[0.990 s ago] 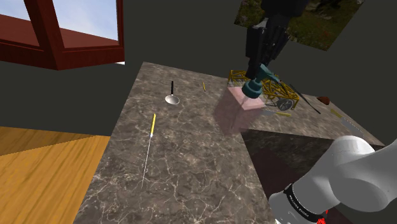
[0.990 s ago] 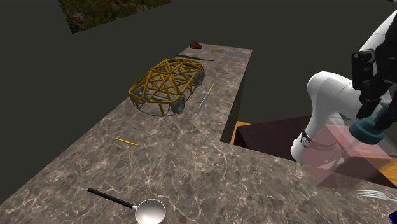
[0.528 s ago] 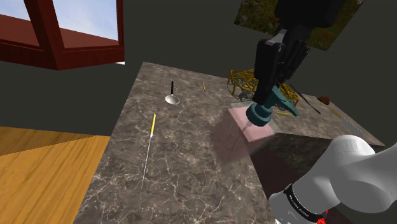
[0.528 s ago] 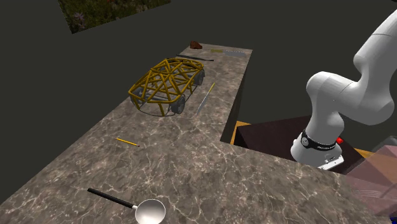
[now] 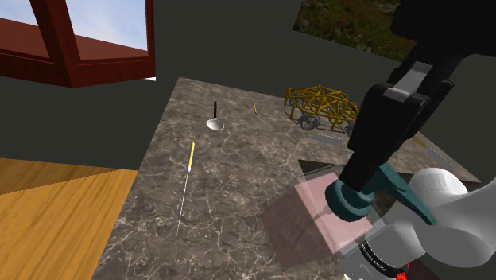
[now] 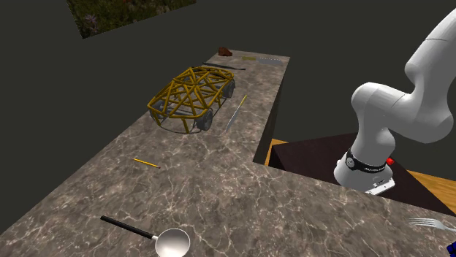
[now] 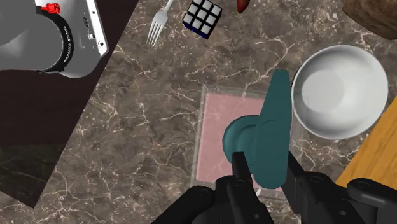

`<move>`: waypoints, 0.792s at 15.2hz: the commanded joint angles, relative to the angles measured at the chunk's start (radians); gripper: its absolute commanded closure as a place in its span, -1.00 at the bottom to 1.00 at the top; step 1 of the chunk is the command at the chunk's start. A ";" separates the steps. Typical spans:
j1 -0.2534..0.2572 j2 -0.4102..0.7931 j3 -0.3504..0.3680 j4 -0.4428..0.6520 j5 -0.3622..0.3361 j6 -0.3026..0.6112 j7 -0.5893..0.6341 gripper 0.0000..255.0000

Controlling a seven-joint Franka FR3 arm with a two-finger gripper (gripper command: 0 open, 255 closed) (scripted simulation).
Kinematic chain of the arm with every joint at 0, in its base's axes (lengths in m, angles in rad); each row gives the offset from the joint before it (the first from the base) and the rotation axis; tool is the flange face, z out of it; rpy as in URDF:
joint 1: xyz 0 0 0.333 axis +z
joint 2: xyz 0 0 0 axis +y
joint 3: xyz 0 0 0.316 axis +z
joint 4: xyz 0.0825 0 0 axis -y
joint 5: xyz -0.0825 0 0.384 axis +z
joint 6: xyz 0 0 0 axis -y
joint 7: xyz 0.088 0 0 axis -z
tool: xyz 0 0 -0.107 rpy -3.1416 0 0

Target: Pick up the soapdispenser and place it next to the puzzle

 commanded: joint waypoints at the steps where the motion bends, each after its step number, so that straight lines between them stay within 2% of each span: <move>1: 0.007 0.016 0.051 0.018 0.017 0.015 0.058 1.00; 6: 0.011 0.069 0.172 0.090 0.038 0.036 0.193 1.00; 12: 0.022 0.037 0.175 -0.012 0.056 0.109 0.169 1.00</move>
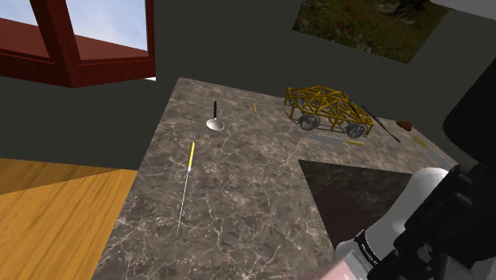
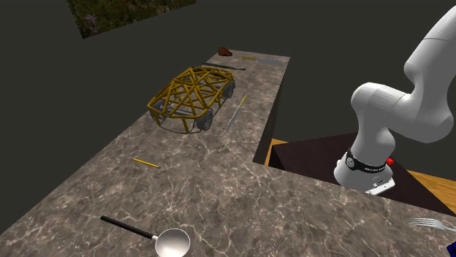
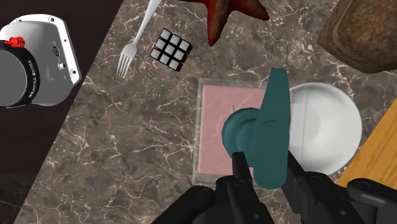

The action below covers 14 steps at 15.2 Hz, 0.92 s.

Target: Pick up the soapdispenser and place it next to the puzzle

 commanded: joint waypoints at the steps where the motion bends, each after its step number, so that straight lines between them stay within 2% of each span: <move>1: 0.002 -0.007 0.002 -0.031 0.005 0.024 -0.008 1.00; 14: 0.020 -0.041 0.034 -0.222 0.040 0.184 -0.045 1.00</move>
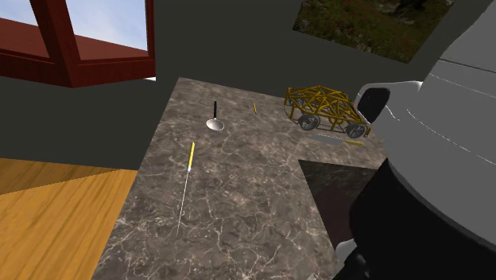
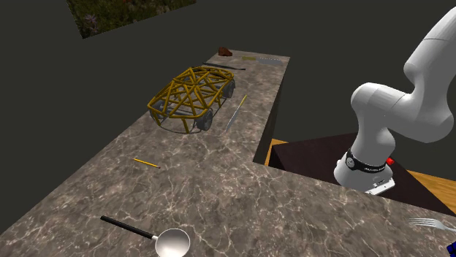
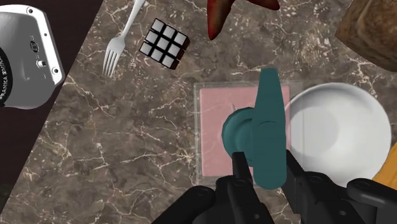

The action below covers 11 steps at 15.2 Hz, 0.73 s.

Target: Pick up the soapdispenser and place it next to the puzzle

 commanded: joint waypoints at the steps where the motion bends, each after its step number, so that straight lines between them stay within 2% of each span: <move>1: 0.002 -0.003 0.007 -0.026 0.006 0.025 -0.004 1.00; 11: 0.007 0.003 0.051 -0.148 0.031 0.155 -0.023 1.00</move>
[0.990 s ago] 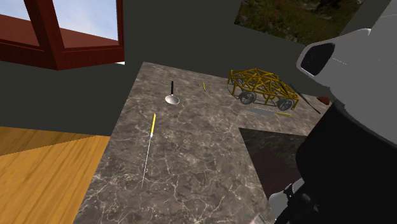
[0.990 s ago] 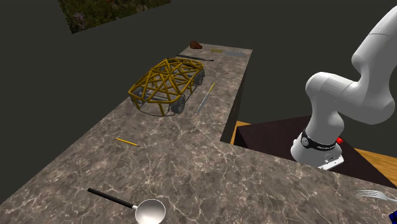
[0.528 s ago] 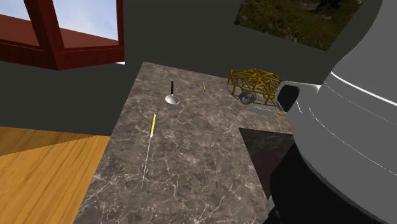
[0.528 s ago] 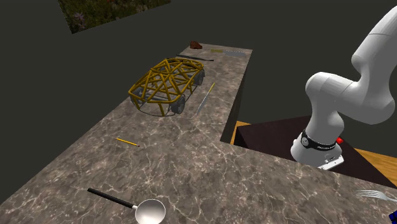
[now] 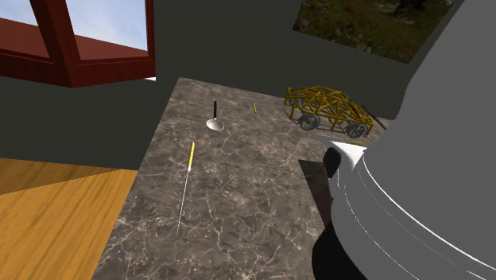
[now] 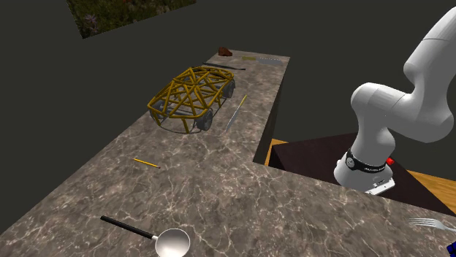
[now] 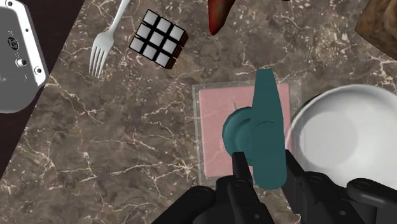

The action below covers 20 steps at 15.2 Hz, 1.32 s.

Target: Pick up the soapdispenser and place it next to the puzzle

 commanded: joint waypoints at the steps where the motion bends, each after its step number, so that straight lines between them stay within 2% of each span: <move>1: -0.003 0.009 0.014 -0.019 0.003 0.030 -0.001 1.00; 16: -0.020 0.083 0.115 -0.168 0.029 0.254 -0.015 1.00; 20: -0.020 0.083 0.115 -0.168 0.029 0.254 -0.015 1.00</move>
